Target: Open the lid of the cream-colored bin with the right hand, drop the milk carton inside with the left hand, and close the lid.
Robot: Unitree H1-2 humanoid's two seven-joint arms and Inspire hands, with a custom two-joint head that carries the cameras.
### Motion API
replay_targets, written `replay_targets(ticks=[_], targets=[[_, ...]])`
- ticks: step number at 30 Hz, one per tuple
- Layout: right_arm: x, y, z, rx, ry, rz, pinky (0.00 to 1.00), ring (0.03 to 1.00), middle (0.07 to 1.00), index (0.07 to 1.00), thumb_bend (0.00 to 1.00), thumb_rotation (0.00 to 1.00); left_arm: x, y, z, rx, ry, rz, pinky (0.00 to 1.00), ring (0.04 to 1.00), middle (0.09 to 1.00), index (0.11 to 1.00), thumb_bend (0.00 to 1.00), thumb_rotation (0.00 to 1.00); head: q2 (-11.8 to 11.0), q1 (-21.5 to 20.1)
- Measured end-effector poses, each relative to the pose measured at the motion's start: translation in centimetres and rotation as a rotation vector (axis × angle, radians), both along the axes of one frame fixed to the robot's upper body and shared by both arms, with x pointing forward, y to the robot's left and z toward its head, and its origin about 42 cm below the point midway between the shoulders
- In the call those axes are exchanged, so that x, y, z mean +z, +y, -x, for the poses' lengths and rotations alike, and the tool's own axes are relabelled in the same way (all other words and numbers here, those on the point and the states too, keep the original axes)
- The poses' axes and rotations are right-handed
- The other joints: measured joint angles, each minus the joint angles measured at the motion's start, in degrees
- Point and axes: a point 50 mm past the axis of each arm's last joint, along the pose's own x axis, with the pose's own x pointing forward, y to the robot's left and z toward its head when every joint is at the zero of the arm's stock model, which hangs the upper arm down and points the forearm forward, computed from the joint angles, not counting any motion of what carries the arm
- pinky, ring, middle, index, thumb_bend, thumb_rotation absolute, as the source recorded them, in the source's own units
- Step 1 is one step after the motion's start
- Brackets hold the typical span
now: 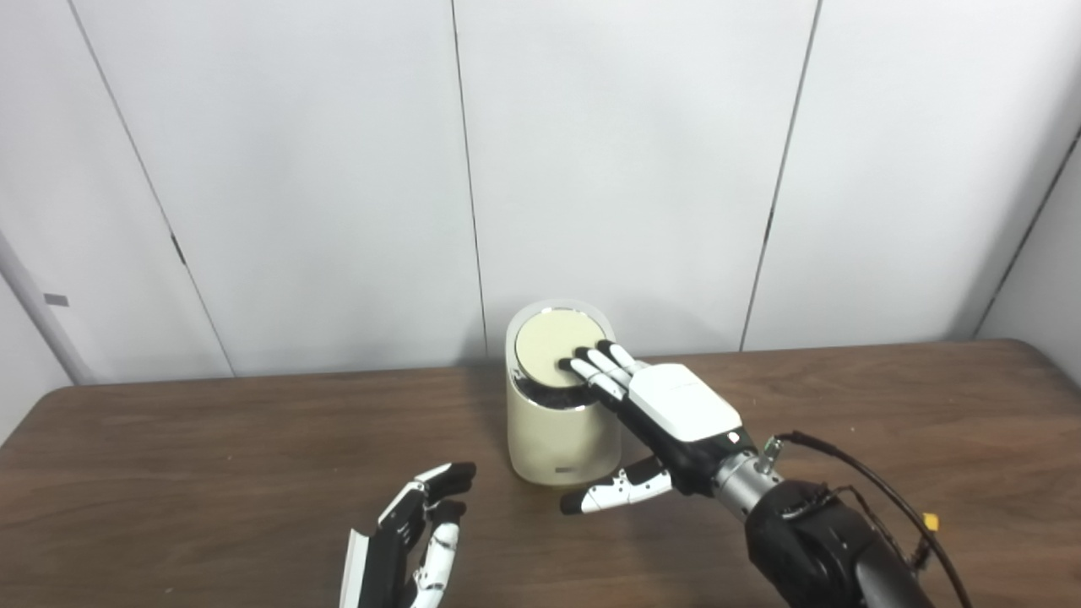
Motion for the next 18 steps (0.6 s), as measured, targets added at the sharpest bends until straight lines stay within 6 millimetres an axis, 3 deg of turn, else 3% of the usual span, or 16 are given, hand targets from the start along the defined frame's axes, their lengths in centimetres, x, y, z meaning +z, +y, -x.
replay_targets(ticks=[4, 9, 12, 14, 18], targets=[[-0.4, -0.2, 0.6, -0.025, -0.046, -0.063, 0.95, 1.0, 1.0, 0.997, 0.72, 0.7, 0.0, 0.0, 0.0, 0.0, 0.0, 0.001, 0.68, 0.753, 0.757, 0.748, 0.31, 0.73, -0.1, 0.1], [0.0, -0.4, 1.9, -0.07, -0.151, -0.13, 0.96, 0.999, 1.0, 0.988, 0.41, 0.76, 0.0, 0.0, 0.0, 0.0, 0.0, 0.003, 0.69, 0.756, 0.762, 0.756, 0.3, 0.79, -0.3, 0.1], [0.7, -0.7, 2.6, -0.102, -0.216, -0.197, 0.89, 0.976, 0.98, 0.947, 0.31, 0.73, 0.0, 0.0, -0.1, 0.0, -0.001, 0.003, 0.69, 0.757, 0.767, 0.765, 0.29, 0.82, -0.3, 0.1], [1.1, -1.2, 3.4, -0.127, -0.253, -0.286, 0.78, 0.943, 0.951, 0.92, 0.26, 0.72, 0.0, 0.0, -0.1, 0.0, -0.001, 0.003, 0.69, 0.756, 0.769, 0.769, 0.28, 0.83, -0.4, 0.2], [1.0, -2.5, 4.6, -0.148, -0.296, -0.485, 0.73, 0.863, 0.875, 0.832, 0.24, 0.63, 0.0, -0.1, -0.1, 0.004, -0.001, -0.008, 0.68, 0.748, 0.764, 0.77, 0.24, 0.75, -0.6, 0.5]])
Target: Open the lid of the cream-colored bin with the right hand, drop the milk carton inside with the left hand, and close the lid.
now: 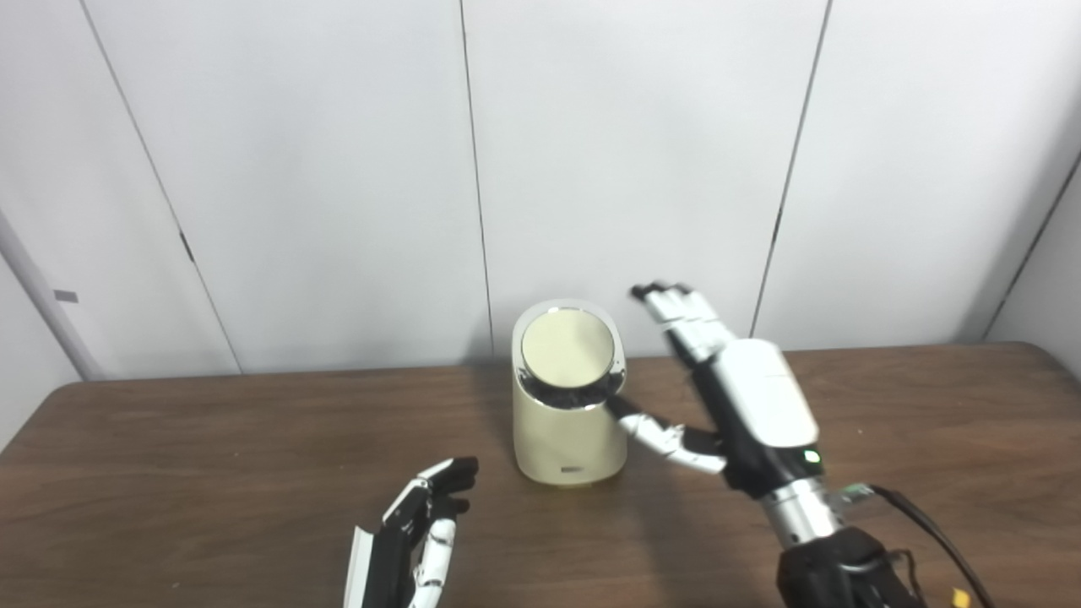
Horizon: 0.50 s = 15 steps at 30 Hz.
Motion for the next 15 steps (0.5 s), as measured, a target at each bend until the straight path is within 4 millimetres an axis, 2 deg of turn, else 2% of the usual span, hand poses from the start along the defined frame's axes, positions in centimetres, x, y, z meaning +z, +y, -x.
replay_targets(ticks=[3, 5, 8, 12, 15], targets=[[-1.4, -0.9, 1.3, -0.009, 0.01, -0.129, 0.68, 0.811, 0.838, 0.791, 0.23, 0.57, 0.0, 0.0, 0.0, 0.004, -0.001, -0.003, 0.67, 0.746, 0.763, 0.769, 0.23, 0.7, 0.0, -0.3], [-2.3, -1.2, 2.1, -0.009, 0.016, -0.187, 0.55, 0.71, 0.767, 0.735, 0.24, 0.37, 0.0, 0.1, 0.0, 0.011, -0.002, -0.006, 0.66, 0.737, 0.751, 0.748, 0.2, 0.56, 0.0, -0.3], [-4.1, -1.7, 3.8, 0.004, 0.033, -0.228, 0.49, 0.661, 0.739, 0.707, 0.27, 0.24, 0.0, 0.2, 0.0, 0.027, -0.01, -0.016, 0.61, 0.702, 0.725, 0.709, 0.21, 0.44, 0.1, -0.1], [-7.3, -2.1, 5.6, -0.001, 0.11, -0.281, 0.49, 0.649, 0.728, 0.684, 0.29, 0.2, 0.1, 0.3, 0.0, 0.06, -0.028, -0.038, 0.57, 0.673, 0.705, 0.686, 0.24, 0.38, 0.3, -0.2], [-9.3, -2.0, 6.2, -0.013, 0.169, -0.319, 0.42, 0.582, 0.741, 0.702, 0.27, 0.24, 0.1, 0.4, 0.0, 0.066, -0.035, -0.037, 0.58, 0.68, 0.709, 0.69, 0.24, 0.42, 0.4, -0.1]])
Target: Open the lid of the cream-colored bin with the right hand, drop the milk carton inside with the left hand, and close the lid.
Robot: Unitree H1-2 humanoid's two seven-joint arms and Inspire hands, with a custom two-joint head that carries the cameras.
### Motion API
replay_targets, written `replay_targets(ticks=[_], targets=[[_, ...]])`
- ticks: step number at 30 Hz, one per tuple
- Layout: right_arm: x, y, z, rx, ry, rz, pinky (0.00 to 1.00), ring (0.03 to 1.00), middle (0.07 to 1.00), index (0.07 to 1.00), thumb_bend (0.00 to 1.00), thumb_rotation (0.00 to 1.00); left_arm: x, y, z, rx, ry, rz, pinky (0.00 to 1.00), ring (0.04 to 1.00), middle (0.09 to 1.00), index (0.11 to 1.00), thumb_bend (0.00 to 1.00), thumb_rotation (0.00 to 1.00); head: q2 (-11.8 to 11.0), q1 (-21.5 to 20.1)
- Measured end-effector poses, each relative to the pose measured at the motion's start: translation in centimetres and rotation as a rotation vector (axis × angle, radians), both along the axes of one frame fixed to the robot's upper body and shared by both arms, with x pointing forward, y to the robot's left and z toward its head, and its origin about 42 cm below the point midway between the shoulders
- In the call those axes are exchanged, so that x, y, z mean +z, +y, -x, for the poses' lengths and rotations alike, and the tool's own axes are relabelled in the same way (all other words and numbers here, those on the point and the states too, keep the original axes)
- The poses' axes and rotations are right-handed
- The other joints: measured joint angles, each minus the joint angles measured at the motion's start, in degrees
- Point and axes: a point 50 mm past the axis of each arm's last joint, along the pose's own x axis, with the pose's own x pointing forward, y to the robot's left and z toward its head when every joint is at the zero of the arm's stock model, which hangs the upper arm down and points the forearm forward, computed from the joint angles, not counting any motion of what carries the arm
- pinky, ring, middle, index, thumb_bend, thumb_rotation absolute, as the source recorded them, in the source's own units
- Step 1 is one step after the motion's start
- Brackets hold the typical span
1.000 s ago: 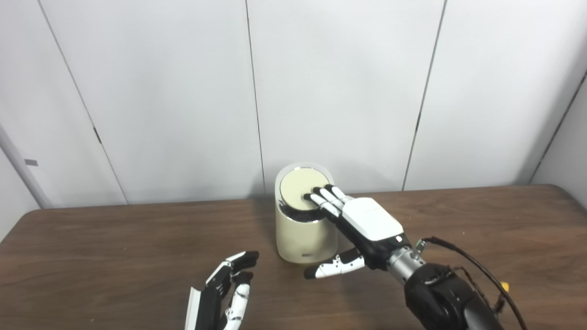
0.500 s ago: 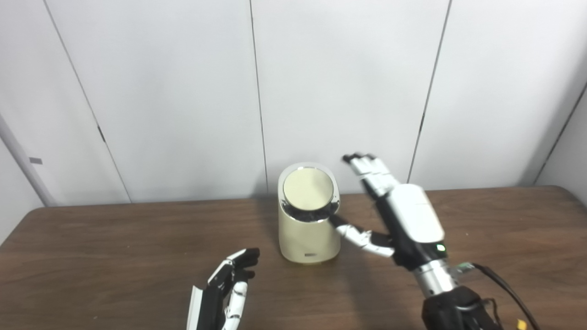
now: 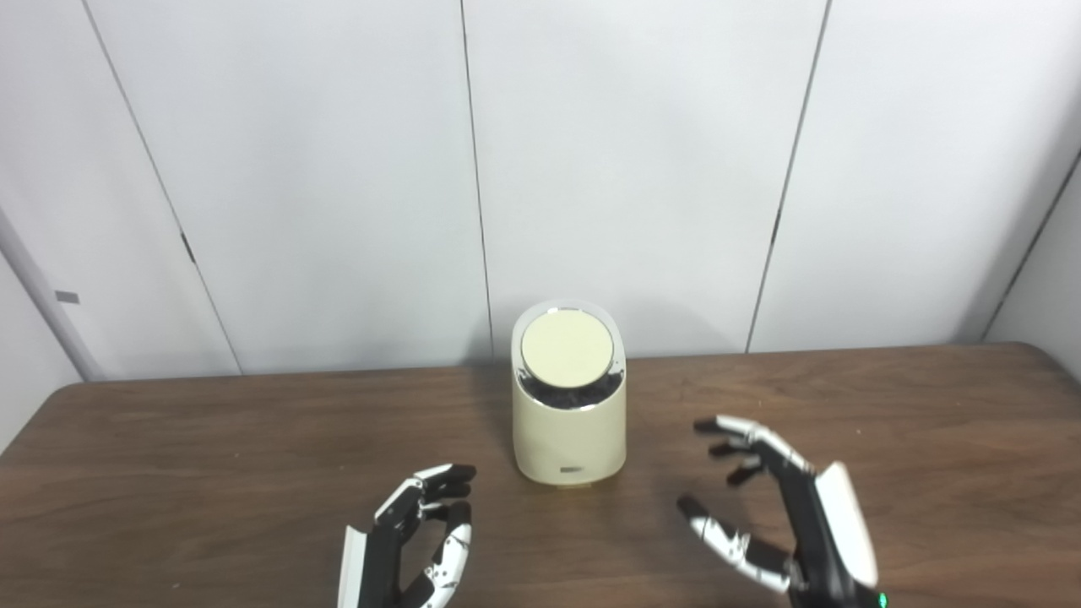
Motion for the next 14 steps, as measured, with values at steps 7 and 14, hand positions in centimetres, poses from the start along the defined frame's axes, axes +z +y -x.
replay_targets(ticks=[7, 14], targets=[[-1.9, 0.4, 1.3, 0.026, 0.038, -0.029, 0.56, 0.7, 0.746, 0.719, 0.25, 0.32, -0.1, 0.3, 0.1, 0.005, 0.003, 0.019, 0.61, 0.701, 0.716, 0.699, 0.21, 0.43, 0.7, -0.3], [-2.4, 0.7, 1.7, 0.032, 0.033, -0.061, 0.57, 0.7, 0.736, 0.708, 0.25, 0.36, 0.0, 1.7, 1.4, 0.014, 0.012, 0.008, 0.62, 0.703, 0.722, 0.701, 0.21, 0.39, 1.9, -0.4]])
